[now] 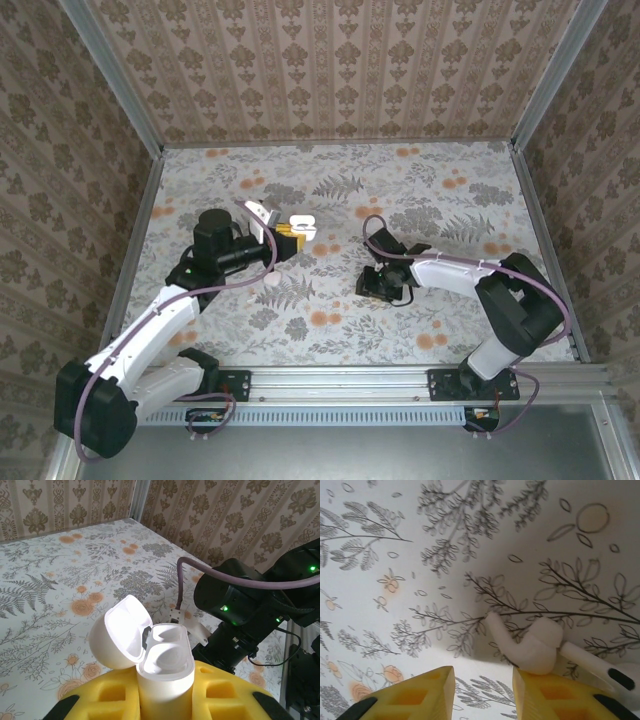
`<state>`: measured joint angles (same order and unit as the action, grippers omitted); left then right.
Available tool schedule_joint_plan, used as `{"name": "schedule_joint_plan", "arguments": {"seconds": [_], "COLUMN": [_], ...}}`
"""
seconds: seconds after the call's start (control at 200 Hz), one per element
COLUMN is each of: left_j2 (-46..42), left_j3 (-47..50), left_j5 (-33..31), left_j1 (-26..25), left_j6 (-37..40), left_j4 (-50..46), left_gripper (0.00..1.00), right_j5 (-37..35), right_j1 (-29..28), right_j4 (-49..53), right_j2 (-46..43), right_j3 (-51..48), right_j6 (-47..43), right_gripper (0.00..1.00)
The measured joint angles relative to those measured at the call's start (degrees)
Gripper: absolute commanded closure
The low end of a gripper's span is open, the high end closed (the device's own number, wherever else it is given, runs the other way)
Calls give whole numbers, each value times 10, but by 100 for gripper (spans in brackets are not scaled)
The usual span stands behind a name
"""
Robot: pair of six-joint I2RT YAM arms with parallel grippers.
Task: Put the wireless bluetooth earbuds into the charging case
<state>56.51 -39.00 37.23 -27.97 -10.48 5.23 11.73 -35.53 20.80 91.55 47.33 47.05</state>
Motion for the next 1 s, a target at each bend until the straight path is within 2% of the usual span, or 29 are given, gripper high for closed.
{"name": "schedule_joint_plan", "arguments": {"seconds": [0.585,1.0], "left_j2": [0,0], "left_j3": [0,0], "left_j5": [0,0], "left_j1": [4,7], "left_j6": [13,16], "left_j4": [-2,-15], "left_gripper": [100,100], "right_j5": [-50,-58], "right_j1": [0,0], "right_j4": [76,97], "right_j2": [42,78], "right_j3": [71,126], "right_j6": [-23,-45], "right_gripper": [47,47]}}
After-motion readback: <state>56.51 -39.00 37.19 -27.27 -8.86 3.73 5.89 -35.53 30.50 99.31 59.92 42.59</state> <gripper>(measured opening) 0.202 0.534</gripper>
